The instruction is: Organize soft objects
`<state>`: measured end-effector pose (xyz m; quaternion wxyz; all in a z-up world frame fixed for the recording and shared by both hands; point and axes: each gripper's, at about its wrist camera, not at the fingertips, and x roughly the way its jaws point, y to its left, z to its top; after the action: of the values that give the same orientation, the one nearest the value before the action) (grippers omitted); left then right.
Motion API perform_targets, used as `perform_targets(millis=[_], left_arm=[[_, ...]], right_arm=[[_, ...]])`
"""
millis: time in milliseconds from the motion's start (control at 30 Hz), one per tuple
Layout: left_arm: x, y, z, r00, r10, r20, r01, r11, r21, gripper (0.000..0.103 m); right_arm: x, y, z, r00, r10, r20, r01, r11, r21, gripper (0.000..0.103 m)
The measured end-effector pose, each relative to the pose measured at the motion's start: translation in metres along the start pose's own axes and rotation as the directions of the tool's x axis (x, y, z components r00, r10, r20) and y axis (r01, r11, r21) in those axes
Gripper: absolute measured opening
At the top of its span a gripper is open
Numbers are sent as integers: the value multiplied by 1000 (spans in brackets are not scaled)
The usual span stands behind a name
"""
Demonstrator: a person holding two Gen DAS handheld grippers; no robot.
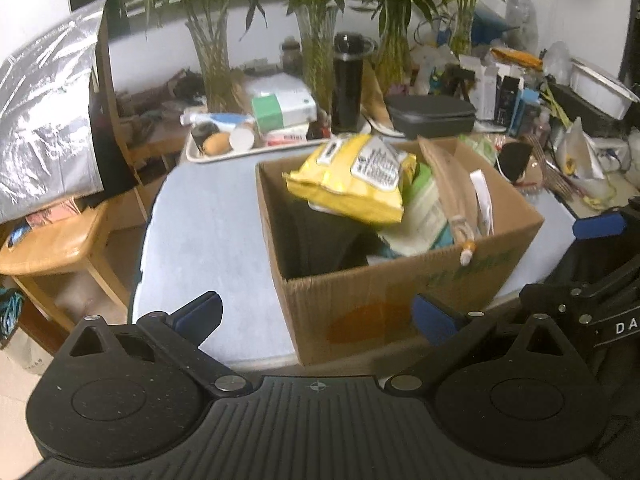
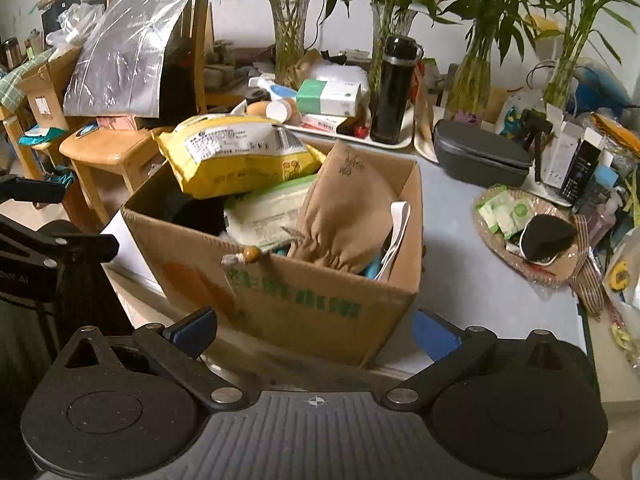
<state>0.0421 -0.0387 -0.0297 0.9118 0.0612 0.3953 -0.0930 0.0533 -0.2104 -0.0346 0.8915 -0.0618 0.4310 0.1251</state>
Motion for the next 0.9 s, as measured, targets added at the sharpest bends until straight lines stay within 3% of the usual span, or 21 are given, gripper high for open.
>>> perform_targets(millis=[300,900], left_arm=[[9,3,-12,998,8,-68,-8,1000,-2,103],[9,4,-9,997,-8,-76,7,1000,-14,103]], right_arm=[[6,-4,-3,999,-1,-39,2,1000,6,103],[10,-2,-1,999,-12,-49,11,1000,-8,103]])
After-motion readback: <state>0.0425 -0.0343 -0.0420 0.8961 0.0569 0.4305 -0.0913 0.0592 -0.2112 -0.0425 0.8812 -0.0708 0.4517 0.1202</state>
